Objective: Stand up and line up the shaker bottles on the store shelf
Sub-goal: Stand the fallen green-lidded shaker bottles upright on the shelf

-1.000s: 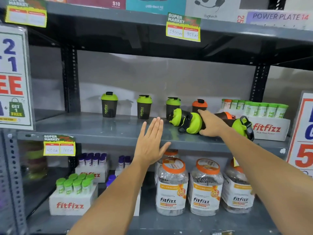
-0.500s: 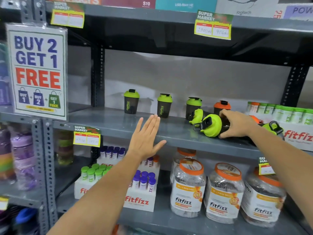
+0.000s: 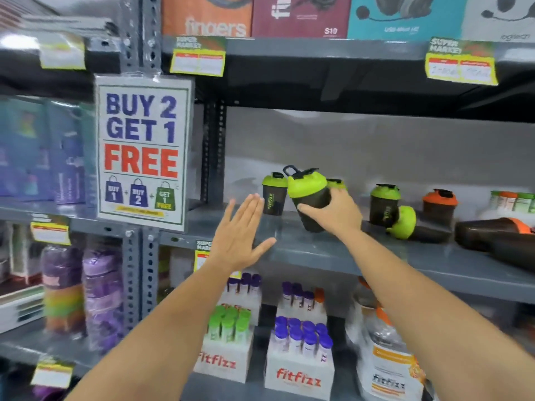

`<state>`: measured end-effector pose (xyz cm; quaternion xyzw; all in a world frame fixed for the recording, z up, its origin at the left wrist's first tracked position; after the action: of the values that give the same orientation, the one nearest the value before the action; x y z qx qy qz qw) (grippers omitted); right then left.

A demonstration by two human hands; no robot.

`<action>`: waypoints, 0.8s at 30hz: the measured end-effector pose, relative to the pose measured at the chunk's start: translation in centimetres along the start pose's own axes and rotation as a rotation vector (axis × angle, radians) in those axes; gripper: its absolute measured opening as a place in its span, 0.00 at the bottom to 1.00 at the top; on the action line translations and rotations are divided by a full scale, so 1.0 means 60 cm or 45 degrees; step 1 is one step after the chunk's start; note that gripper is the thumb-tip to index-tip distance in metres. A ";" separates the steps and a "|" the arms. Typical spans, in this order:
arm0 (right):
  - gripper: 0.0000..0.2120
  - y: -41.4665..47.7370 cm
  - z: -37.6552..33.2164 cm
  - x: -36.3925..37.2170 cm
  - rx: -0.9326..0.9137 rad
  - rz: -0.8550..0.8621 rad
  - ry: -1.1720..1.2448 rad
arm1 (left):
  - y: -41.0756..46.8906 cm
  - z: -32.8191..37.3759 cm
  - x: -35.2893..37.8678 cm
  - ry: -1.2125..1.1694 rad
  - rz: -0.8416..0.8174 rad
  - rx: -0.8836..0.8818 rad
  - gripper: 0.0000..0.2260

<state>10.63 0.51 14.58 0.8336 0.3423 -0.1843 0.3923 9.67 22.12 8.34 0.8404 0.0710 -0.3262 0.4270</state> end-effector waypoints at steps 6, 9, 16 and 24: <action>0.40 -0.009 -0.051 0.102 0.382 -0.056 0.214 | -0.008 -0.007 0.024 -0.135 0.096 -0.008 0.38; 0.40 -0.010 -0.056 0.128 0.439 -0.103 0.215 | -0.007 -0.008 0.021 -0.178 0.134 0.041 0.38; 0.41 -0.008 -0.070 0.149 0.400 -0.173 0.156 | -0.005 -0.016 0.030 -0.224 0.106 0.046 0.39; 0.50 0.045 -0.140 0.090 0.137 0.057 0.025 | -0.022 -0.048 0.022 -0.151 0.210 -0.011 0.41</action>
<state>16.65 8.12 18.15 0.8626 0.3172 -0.1856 0.3476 11.61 24.93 7.88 0.8206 -0.0225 -0.3388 0.4596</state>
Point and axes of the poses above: each hand's wrist, its own y-axis towards the middle knuckle, its own x-axis out of the palm, z = x × y, the point moved 7 cm from there along y, towards the middle knuckle, and after that the axes turned 15 degrees about x, right-handed, at the moved point
